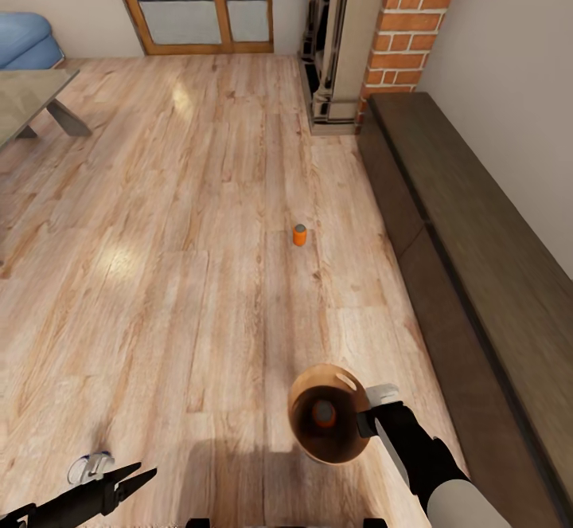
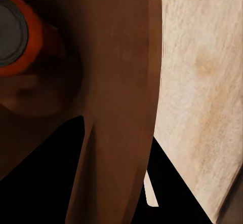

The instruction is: Put the three can of soda from the living room inside the tash can in the kitchen.

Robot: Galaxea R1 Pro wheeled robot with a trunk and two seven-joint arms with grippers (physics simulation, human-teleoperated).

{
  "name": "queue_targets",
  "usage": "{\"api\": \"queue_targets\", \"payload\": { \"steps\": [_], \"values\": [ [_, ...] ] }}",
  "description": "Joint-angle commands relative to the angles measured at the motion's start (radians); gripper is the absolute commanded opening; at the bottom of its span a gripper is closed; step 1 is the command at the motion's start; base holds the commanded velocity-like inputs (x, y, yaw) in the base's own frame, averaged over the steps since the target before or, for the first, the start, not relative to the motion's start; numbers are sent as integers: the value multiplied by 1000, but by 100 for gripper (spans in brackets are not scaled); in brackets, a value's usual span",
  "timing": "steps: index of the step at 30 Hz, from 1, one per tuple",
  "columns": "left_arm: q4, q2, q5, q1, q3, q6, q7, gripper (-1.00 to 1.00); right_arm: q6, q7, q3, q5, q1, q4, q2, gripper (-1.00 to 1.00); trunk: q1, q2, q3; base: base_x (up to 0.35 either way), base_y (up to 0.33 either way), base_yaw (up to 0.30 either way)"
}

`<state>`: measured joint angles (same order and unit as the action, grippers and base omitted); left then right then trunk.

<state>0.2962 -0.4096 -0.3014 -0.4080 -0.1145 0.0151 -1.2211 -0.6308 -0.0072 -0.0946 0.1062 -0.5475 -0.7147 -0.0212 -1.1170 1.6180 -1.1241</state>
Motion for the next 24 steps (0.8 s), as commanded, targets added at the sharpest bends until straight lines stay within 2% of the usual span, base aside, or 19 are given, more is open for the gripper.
{"api": "queue_targets", "payload": {
  "steps": [1, 14, 24],
  "values": [
    [0, 0, 0, 0, 0, 0, 0, 100, 0, 1, -1, -11, 0, 0, 0, -100, 0, 0, 0, 0, 0, 244],
    [0, 0, 1, 0, 0, 0, 0, 100, 0, 1, -1, -11, 0, 1, 0, -100, 0, 0, 0, 0, 0, 271],
    [0, 0, 0, 0, 1, 0, 0, 100, 0, 2, -1, -11, 0, 0, 0, -100, 0, 0, 0, 0, 0, 43]
  ]
}}
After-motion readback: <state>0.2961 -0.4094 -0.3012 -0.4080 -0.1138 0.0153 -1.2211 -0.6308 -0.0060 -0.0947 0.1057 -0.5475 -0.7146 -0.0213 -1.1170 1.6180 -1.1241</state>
